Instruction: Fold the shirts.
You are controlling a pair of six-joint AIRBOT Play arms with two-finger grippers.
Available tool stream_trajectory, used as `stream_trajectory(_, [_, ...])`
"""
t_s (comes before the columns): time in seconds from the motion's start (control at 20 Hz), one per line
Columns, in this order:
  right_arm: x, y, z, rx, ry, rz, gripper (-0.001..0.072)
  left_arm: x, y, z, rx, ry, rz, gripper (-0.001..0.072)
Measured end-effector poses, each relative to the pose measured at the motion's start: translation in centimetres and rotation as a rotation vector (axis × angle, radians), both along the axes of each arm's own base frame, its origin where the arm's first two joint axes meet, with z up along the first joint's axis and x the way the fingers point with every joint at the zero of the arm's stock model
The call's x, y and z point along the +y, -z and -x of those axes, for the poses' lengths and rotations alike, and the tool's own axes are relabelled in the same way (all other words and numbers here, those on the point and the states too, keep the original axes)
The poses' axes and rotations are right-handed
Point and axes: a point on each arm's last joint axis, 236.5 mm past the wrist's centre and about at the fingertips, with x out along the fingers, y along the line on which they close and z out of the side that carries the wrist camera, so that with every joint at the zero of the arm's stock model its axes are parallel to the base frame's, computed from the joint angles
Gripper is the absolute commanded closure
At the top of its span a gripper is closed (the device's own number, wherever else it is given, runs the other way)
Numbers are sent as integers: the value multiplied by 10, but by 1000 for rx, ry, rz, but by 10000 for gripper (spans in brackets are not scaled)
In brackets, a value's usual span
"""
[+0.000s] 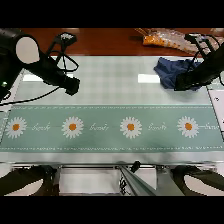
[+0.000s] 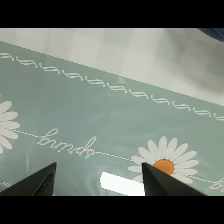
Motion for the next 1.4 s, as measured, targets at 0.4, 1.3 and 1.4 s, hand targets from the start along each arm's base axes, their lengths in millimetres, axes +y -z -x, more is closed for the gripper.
stream_trajectory(0.4, [1, -2, -10, -44, 2, -5, 109, -4, -1, -8, -30, 1, 14, 10])
stream_trajectory(1.3, [-172, 5, -147, -498, 471, 120, 103, 62, -16, -96, -317, -125, -98, 26])
stream_trajectory(1.4, [-187, 35, -149, -442, 511, 64, 103, 65, -14, -100, -320, -138, -97, 25])
